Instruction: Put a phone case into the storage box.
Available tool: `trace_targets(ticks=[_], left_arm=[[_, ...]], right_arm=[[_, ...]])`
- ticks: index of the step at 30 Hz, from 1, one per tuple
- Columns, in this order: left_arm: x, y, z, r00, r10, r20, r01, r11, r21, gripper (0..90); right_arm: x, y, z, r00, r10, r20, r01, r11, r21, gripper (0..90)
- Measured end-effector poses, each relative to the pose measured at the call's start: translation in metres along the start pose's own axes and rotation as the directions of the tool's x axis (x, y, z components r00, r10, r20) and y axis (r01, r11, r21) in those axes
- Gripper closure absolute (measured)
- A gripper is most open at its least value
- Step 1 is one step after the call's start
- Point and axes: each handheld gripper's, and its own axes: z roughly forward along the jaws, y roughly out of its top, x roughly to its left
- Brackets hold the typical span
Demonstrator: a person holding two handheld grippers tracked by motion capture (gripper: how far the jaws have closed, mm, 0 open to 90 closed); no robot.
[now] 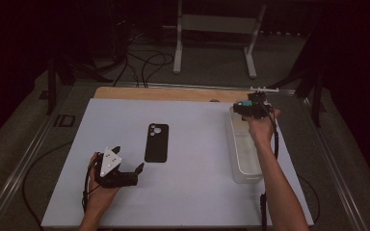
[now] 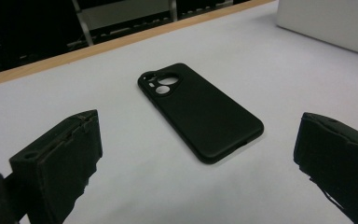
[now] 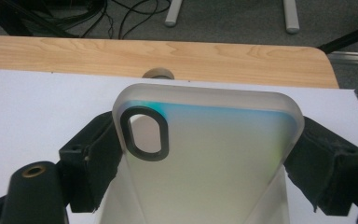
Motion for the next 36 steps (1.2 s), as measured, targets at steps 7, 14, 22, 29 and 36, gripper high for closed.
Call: trace_targets(ticks=[7, 14, 22, 29, 36], left_arm=[[0.0, 0.0, 0.0, 1.0, 0.001, 0.003, -0.001, 1.0, 0.002, 1.6], [-0.001, 0.0, 0.0, 1.0, 0.003, 0.005, -0.003, 1.0, 0.002, 1.7], [-0.002, 0.0, 0.001, 1.0, 0.007, 0.006, -0.007, 1.0, 0.006, 1.8], [-0.002, 0.0, 0.0, 1.0, 0.004, 0.005, -0.004, 1.0, 0.004, 1.8], [-0.002, 0.0, 0.0, 1.0, 0.007, 0.005, -0.007, 1.0, 0.004, 1.8]], right_arm=[[0.003, -0.001, 0.005, 0.9998, -0.019, 0.005, 0.019, 0.9997, 0.012, 16.9], [0.005, 0.002, 0.009, 0.9995, -0.031, 0.004, 0.031, 0.9993, 0.022, 16.7], [0.004, 0.001, 0.01, 0.9996, -0.027, 0.001, 0.027, 0.9995, 0.016, 16.5], [0.002, 0.001, 0.009, 0.9999, 0.01, -0.006, -0.01, 0.9999, -0.004, 9.9], [0.002, 0.002, -0.006, 0.9988, -0.004, -0.049, 0.0, 0.9977, -0.067, 9.6]])
